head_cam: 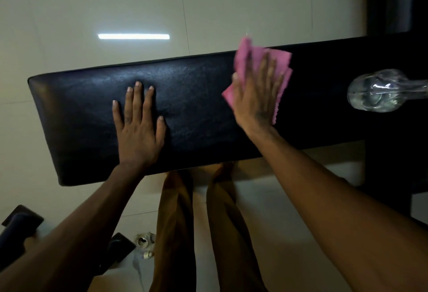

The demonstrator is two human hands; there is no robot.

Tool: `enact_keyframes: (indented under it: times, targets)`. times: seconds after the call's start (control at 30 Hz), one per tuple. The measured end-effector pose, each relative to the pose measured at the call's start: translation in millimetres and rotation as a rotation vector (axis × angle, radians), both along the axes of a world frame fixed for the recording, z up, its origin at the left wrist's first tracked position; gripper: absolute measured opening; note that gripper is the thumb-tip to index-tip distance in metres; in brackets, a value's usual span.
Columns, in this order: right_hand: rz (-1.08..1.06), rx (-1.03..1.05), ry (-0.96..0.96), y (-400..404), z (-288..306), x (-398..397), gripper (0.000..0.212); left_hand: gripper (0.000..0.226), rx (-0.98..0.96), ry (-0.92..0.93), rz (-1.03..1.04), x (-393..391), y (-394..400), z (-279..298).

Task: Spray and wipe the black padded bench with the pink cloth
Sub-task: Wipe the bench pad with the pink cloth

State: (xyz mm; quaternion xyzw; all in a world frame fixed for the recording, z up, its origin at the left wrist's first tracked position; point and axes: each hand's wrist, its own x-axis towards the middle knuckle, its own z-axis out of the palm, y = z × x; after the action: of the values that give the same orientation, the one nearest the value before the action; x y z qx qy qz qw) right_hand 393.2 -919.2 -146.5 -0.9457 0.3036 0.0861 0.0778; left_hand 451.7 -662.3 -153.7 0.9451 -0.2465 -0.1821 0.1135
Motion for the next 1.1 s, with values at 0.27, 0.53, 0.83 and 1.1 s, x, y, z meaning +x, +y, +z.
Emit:
enact_keyframes:
  times: [0.27,0.53,0.83,1.1]
  targets:
    - [0.039,0.072,-0.096,-13.2,-7.6,-9.2,0.062,0.067,0.010,-0.005,-0.009,1.9,0.6,1.0]
    - [0.645,0.059,-0.063,27.7,-4.1,-20.1,0.076,0.067,0.025,-0.037,-0.003,0.8,1.8,-3.5]
    - [0.644,0.099,-0.003,39.3,-3.4,-34.0,0.075,0.067,0.024,-0.021,-0.008,1.5,2.8,-1.6]
    - [0.182,0.062,-0.037,45.4,-3.2,-45.1,0.077,0.067,0.009,-0.025,0.002,0.9,1.9,-2.1]
